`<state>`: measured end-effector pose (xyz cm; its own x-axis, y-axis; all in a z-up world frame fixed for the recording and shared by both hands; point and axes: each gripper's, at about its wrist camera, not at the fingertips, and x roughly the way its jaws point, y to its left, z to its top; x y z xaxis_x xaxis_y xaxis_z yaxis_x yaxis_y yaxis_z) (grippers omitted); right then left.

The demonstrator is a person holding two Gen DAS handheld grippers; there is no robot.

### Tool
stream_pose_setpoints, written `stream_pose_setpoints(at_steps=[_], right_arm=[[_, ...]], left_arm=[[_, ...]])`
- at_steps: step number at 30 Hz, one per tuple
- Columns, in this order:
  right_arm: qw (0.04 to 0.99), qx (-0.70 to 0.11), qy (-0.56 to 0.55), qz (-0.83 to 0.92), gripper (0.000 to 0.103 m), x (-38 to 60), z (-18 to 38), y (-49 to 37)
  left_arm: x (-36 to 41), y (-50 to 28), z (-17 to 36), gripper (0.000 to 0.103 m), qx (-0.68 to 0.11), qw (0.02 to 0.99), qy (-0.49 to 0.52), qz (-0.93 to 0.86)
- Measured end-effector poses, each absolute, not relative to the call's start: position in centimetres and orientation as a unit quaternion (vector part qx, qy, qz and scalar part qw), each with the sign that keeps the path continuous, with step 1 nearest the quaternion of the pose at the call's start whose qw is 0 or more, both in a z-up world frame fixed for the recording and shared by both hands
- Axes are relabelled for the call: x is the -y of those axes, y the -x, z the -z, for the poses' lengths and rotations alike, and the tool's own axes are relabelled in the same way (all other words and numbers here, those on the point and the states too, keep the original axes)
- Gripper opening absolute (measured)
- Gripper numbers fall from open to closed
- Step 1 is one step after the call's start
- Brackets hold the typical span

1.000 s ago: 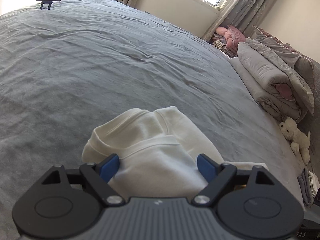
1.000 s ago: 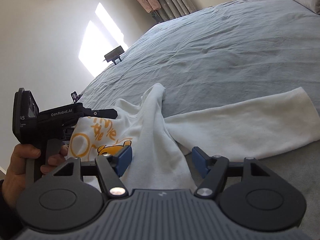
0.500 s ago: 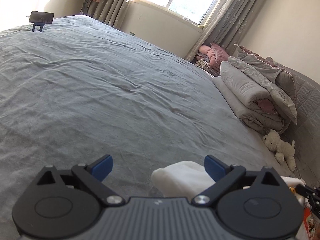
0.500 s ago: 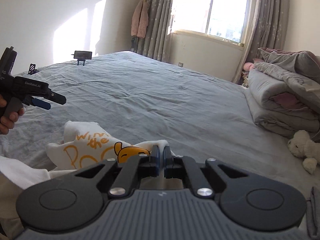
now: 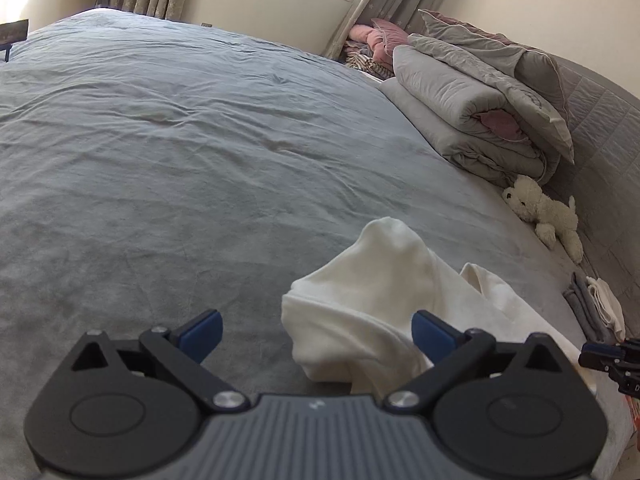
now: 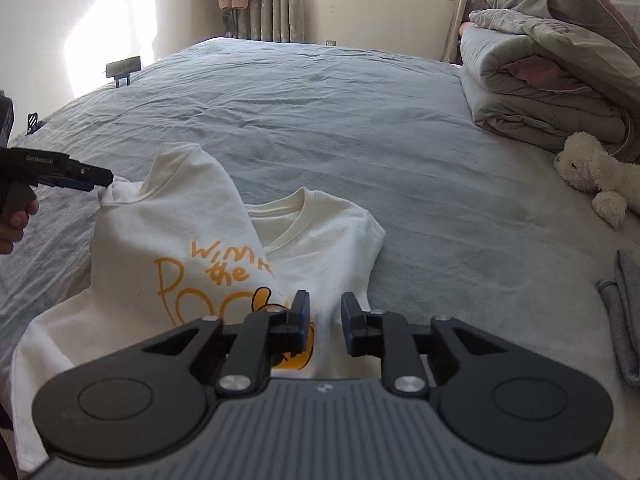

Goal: Fold clothes

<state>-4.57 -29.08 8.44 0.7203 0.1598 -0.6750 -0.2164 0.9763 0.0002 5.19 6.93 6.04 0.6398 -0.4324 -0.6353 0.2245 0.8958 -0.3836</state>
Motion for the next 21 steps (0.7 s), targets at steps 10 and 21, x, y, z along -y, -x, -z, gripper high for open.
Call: stream_pose_setpoints(at_steps=[10, 21], right_arm=[[0.913, -0.392, -0.11, -0.033, 0.079, 33.4, -5.4, -2.9], [0.957, -0.28, -0.05, -0.049, 0.011, 29.1, -9.4, -0.9]], left_arm=[[-5.7, -7.4, -3.4, 0.037, -0.402, 0.876, 0.208, 0.168], [-8.2, -4.9, -9.9, 0.012, -0.27, 0.932, 0.207, 0.125]])
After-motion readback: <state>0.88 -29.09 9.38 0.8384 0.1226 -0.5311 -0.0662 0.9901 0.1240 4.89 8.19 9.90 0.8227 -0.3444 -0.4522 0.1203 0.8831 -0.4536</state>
